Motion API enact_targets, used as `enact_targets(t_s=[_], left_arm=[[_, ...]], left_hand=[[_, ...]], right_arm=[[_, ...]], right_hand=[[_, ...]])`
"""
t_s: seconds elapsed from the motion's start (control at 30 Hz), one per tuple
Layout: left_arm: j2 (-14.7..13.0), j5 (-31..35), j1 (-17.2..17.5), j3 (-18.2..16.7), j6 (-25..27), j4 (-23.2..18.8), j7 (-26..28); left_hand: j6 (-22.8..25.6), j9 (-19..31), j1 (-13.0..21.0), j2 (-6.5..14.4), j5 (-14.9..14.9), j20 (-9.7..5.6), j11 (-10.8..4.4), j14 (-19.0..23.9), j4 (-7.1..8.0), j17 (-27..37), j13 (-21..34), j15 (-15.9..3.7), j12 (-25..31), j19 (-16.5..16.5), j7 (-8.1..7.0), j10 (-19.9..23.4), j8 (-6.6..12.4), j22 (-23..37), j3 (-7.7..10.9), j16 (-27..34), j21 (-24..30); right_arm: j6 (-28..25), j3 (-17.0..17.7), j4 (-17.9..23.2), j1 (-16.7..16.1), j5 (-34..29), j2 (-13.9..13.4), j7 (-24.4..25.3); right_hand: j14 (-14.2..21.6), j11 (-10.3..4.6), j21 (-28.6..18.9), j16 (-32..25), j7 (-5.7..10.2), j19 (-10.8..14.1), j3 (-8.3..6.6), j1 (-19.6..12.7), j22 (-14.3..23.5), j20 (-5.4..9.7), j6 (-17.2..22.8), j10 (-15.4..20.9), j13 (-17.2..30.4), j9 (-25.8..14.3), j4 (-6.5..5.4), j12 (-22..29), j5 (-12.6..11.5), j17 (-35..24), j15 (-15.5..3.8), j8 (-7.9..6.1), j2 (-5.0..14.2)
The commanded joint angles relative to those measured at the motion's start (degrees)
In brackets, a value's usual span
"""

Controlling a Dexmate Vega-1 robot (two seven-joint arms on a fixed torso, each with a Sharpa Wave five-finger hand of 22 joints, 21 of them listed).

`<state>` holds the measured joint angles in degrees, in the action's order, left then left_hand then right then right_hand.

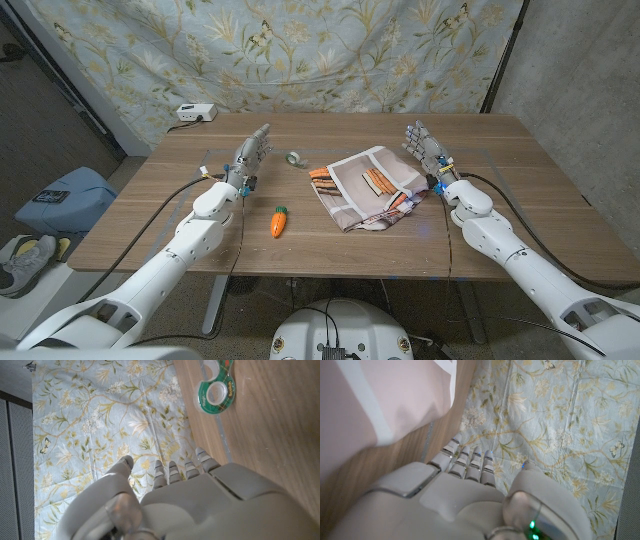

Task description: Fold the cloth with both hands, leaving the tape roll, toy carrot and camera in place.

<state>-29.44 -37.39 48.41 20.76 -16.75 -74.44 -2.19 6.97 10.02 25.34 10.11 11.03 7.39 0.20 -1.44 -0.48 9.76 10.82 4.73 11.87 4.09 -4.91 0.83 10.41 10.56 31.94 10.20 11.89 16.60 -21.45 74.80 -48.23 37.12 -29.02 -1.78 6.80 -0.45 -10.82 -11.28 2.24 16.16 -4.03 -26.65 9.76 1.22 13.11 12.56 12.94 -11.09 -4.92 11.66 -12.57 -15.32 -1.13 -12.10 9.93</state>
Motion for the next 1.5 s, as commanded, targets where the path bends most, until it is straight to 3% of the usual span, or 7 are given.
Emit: enact_targets(t_s=[0.03,0.73,1.2,1.5], left_arm=[[-0.52,-0.79,0.86,-0.45,-1.26,-1.12,-0.9],[-1.8,1.14,2.22,1.19,0.52,-6.81,-0.04],[-4.62,2.89,6.47,1.62,2.38,-14.43,2.24],[-7.0,4.39,7.21,2.73,4.9,-18.64,1.74]], left_hand=[[0.55,0.31,0.46,0.1,0.35,0.37,-0.1,-0.09,0.0,0.23,0.27,0.5,0.35,0.0,0.34,0.4,0.36,0.19,0.49,0.3,0.29],[0.95,0.34,1.0,0.13,0.52,0.39,-0.1,0.02,-0.76,0.13,0.25,0.63,0.41,0.01,0.53,0.68,0.4,0.19,1.22,0.22,0.3],[0.89,0.34,1.65,0.0,0.71,0.47,-0.23,-0.03,-1.64,0.07,0.23,0.56,0.38,-0.12,0.59,0.73,0.31,0.15,1.65,0.15,0.24],[1.17,0.34,2.44,-0.18,1.01,0.32,-0.53,-0.08,-2.7,0.05,0.22,0.46,0.37,-0.29,0.59,0.83,0.39,0.11,2.1,0.12,0.15]], right_arm=[[0.22,-1.01,0.02,0.48,0.0,0.9,-1.12],[0.29,-1.16,0.36,0.41,-0.48,-0.09,-2.06],[-0.07,-1.99,-0.23,2.14,-1.7,-0.7,-3.43],[-0.02,-2.43,-0.56,3.07,-2.55,-0.8,-3.74]], right_hand=[[0.52,0.12,-0.35,-0.24,0.04,0.44,-0.13,-0.52,0.11,0.07,0.49,0.49,0.19,-0.17,-0.28,0.4,-0.21,-0.12,-0.02,-0.28,0.09],[0.49,0.4,-0.3,-0.21,0.25,0.31,-0.62,-0.4,0.11,-0.11,0.82,0.38,-0.03,-0.16,-0.24,0.24,-0.03,0.36,0.12,-0.21,-0.02],[0.36,0.32,-0.28,-0.15,0.16,0.27,-1.01,-0.44,0.11,-0.06,0.91,0.13,-0.17,-0.15,-0.12,0.1,0.07,0.71,0.12,-0.12,-0.06],[0.31,0.14,-0.27,-0.13,0.21,0.23,-1.28,-0.46,0.11,-0.04,0.92,0.03,-0.26,-0.15,-0.04,0.04,0.15,0.94,0.03,-0.03,-0.1]])
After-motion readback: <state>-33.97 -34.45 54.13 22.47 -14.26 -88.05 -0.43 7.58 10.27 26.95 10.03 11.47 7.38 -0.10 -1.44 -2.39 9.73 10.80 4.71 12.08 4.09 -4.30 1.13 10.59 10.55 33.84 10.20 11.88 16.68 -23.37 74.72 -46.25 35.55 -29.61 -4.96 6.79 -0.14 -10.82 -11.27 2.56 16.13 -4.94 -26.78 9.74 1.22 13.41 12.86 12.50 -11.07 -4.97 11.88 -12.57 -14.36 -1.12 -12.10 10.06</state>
